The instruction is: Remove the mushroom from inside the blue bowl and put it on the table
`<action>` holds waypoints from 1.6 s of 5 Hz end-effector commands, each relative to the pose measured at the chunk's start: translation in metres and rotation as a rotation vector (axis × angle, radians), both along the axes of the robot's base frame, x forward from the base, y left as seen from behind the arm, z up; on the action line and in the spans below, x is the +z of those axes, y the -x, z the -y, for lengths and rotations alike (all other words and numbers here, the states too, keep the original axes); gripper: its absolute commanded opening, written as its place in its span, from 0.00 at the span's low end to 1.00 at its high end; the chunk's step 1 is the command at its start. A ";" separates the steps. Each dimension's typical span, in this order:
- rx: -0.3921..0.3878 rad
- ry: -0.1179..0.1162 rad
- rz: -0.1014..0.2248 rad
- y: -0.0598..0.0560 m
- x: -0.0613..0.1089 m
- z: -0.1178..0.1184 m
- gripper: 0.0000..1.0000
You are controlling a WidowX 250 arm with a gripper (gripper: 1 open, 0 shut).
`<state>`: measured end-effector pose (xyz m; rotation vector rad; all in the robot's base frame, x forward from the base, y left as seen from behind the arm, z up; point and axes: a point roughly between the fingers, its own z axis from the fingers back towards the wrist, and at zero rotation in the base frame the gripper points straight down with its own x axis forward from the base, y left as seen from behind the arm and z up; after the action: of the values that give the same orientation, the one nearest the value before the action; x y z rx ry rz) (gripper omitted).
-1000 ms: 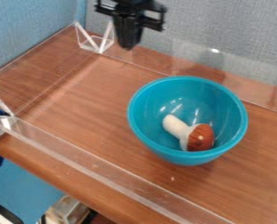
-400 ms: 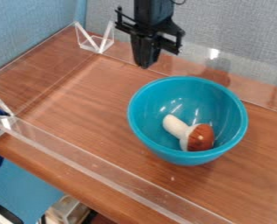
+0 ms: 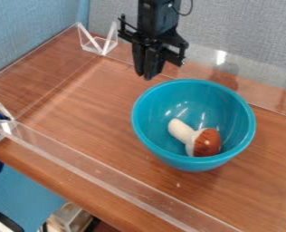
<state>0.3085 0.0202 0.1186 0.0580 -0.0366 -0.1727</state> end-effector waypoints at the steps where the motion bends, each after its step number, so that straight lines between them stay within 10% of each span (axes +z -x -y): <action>1: -0.075 -0.015 0.061 0.001 0.022 -0.005 1.00; 5: -0.257 -0.023 0.099 0.001 0.029 0.049 1.00; 6: -0.286 -0.024 0.097 0.002 0.025 0.069 0.00; 7: -0.353 -0.021 0.091 0.007 0.016 0.077 1.00; 8: -0.403 -0.015 0.075 0.008 0.003 0.073 1.00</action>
<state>0.2980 -0.0554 0.1090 0.0661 -0.0769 -0.5800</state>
